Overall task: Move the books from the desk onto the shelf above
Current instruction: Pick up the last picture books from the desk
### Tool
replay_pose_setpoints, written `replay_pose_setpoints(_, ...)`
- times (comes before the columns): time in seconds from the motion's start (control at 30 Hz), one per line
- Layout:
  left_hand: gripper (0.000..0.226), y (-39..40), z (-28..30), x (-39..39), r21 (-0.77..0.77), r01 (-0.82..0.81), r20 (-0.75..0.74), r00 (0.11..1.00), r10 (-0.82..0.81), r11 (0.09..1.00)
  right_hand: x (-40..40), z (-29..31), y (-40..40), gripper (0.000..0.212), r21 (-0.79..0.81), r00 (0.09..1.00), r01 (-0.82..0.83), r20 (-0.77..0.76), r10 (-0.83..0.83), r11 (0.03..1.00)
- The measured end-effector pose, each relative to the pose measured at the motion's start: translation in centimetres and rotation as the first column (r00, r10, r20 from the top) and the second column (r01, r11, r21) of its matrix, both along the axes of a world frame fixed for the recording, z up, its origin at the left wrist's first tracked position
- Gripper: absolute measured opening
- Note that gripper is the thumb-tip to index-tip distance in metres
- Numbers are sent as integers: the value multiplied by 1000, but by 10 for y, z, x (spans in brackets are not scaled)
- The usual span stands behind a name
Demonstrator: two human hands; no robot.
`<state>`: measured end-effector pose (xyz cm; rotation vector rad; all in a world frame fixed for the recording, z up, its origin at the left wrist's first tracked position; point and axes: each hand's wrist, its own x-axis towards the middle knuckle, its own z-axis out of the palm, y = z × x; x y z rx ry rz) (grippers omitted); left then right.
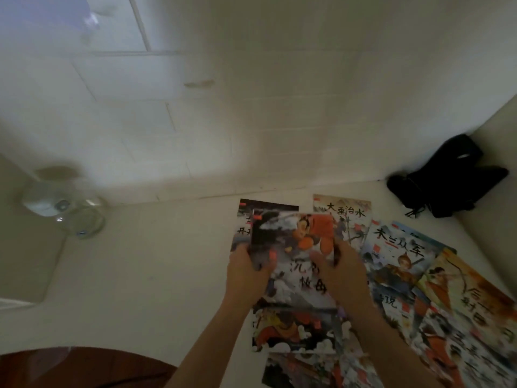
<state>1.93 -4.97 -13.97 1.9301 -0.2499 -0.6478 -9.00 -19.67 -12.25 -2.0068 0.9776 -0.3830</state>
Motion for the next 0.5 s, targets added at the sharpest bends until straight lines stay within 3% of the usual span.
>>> replay_pose_setpoints(0.13, 45, 12, -18, -68, 432, 44, 34, 997, -64, 901, -55, -34, 27, 32, 19, 951, 36, -307, -29, 999)
replay_pose_setpoints(0.2, 48, 16, -20, -93, 535, 10, 107, 991, -79, 845, -64, -41, 39, 43, -38, 928, 60, -367, -70, 997)
replay_pose_setpoints(0.27, 47, 16, -22, -103, 494, -39, 131, 991, -30, 868, -67, -44, 47, 53, -67, 922, 73, -375, -93, 995)
replay_pose_setpoints(0.4, 46, 11, -25, -91, 403, -92, -25, 993, 111, 911, -69, -51, 43, 50, -25, 929, 66, -364, -71, 997)
replay_pose_setpoints(0.5, 41, 15, -27, -80, 309, -124, -51, 988, 147, 943, -67, -44, 38, 39, 133, 960, 80, -278, -41, 988)
